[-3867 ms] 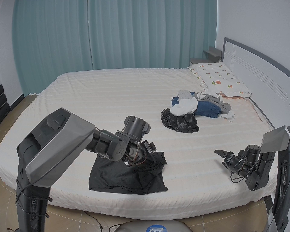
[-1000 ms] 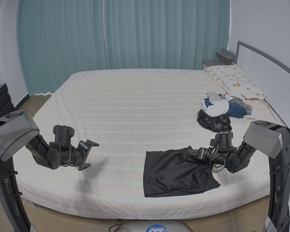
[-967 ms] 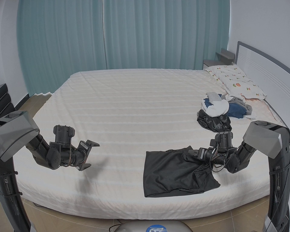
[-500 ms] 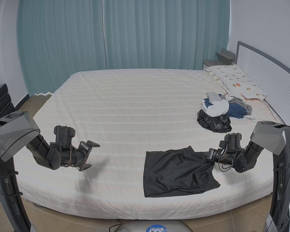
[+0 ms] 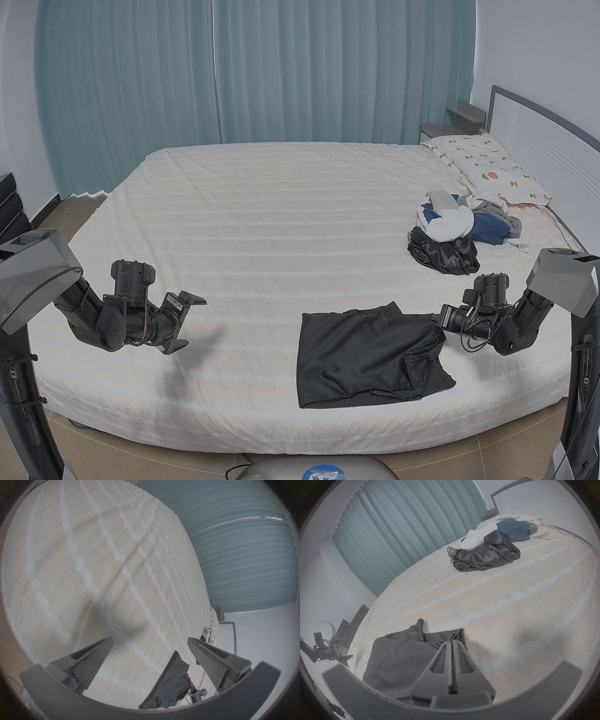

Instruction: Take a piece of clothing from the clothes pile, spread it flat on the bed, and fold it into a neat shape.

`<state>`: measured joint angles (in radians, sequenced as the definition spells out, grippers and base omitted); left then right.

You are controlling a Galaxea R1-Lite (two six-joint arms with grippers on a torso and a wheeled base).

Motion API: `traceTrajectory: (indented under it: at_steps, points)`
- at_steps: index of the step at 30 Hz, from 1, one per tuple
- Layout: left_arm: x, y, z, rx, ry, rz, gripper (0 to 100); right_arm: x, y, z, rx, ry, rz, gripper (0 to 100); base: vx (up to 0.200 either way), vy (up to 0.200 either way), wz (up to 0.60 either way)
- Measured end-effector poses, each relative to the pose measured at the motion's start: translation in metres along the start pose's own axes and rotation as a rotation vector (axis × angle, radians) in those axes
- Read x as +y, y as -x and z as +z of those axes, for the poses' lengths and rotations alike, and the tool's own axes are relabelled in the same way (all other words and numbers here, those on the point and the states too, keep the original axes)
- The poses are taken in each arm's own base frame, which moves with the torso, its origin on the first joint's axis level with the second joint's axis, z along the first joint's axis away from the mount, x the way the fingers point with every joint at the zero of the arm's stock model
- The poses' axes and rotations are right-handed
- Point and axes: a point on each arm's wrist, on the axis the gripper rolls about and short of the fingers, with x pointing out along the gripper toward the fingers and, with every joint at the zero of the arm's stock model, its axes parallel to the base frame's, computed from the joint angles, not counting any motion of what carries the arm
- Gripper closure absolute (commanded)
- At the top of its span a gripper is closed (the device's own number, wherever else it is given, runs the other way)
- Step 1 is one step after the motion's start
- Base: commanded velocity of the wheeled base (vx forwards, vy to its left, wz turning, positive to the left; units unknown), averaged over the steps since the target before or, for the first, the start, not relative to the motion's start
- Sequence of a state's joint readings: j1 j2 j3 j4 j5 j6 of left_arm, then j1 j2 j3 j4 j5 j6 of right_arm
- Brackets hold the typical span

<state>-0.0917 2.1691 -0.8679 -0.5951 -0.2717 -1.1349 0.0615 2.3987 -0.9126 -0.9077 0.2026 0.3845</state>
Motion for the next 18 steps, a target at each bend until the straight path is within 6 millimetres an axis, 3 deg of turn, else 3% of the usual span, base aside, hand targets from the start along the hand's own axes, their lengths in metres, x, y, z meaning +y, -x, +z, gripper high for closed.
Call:
traceTrajectory:
  at_steps: [6,7,14,18]
  points:
    - [0.000,0.000,0.000,-0.001,0.001,-0.001,0,-0.003,0.000,0.001,-0.001,-0.001,-0.009,100,0.000,0.000,0.00]
    - [0.000,0.000,0.000,-0.001,0.001,-0.001,0,-0.003,0.000,0.001,-0.001,0.002,-0.011,0,0.000,0.000,0.00]
    - [0.000,0.000,0.000,-0.002,0.000,0.000,0,-0.002,0.002,0.008,-0.030,-0.002,0.000,0,0.000,0.000,0.00]
    - [0.000,-0.001,0.000,-0.015,-0.002,0.007,0,0.014,0.008,0.015,-0.037,0.014,0.025,0,0.000,0.000,0.00]
